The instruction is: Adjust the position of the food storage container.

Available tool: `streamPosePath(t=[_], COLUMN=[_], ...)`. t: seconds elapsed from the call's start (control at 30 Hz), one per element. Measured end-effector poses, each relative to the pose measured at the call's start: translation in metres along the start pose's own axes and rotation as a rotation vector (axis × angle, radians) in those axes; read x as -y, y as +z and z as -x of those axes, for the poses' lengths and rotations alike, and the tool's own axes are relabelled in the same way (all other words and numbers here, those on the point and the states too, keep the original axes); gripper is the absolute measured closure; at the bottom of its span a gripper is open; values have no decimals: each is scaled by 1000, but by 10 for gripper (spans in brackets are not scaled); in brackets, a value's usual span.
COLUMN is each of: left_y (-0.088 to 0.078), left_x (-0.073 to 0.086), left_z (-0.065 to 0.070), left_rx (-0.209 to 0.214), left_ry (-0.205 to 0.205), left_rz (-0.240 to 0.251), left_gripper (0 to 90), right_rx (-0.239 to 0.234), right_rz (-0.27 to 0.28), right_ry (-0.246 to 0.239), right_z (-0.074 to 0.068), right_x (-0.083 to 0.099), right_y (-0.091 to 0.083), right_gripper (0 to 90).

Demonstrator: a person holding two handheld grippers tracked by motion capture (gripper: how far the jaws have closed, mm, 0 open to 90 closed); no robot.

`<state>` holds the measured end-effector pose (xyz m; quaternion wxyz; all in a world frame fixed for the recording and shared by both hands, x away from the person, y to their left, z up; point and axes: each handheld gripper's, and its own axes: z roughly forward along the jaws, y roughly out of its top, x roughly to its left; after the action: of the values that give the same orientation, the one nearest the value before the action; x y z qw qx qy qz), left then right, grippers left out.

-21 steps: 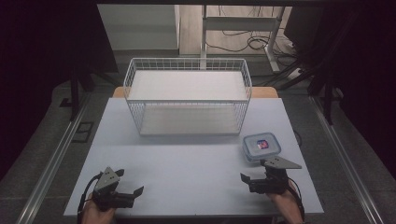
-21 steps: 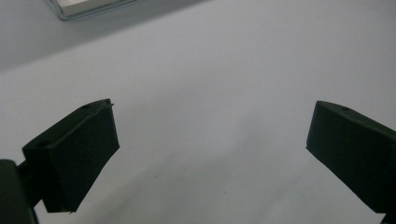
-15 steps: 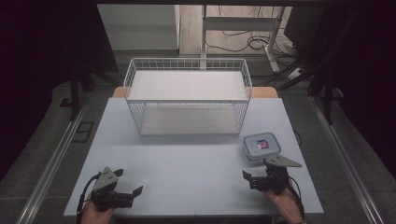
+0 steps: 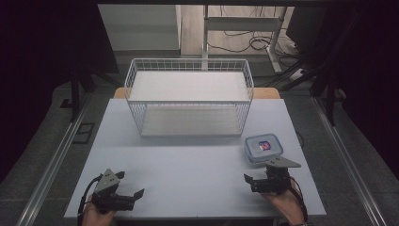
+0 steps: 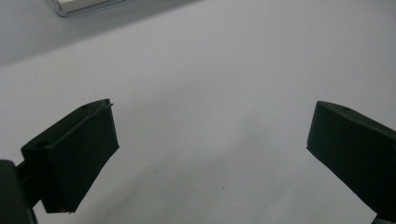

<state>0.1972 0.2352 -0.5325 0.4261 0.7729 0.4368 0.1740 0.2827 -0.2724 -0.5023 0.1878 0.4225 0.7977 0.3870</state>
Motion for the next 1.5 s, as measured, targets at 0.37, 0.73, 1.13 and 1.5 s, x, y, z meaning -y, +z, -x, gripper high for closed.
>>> streamPosePath(t=[0.37,0.73,1.13,1.5], left_y=[0,1,1,1], left_x=[1,0,0,1], left_z=[-1,-1,-2,-3], left_rx=[6,1,-4,-6], left_ry=[-12,-14,-19,-30], left_rz=[-4,-8,-8,-6], left_gripper=[15,15,15,16], right_rx=[35,56,93,213], right_rz=[12,5,-13,-19], right_ry=[-1,6,34,90], right_z=[6,29,67,108], right_x=[-8,-25,-51,-63], right_y=[-9,-18,-8,7], right_gripper=[129,576,892,892])
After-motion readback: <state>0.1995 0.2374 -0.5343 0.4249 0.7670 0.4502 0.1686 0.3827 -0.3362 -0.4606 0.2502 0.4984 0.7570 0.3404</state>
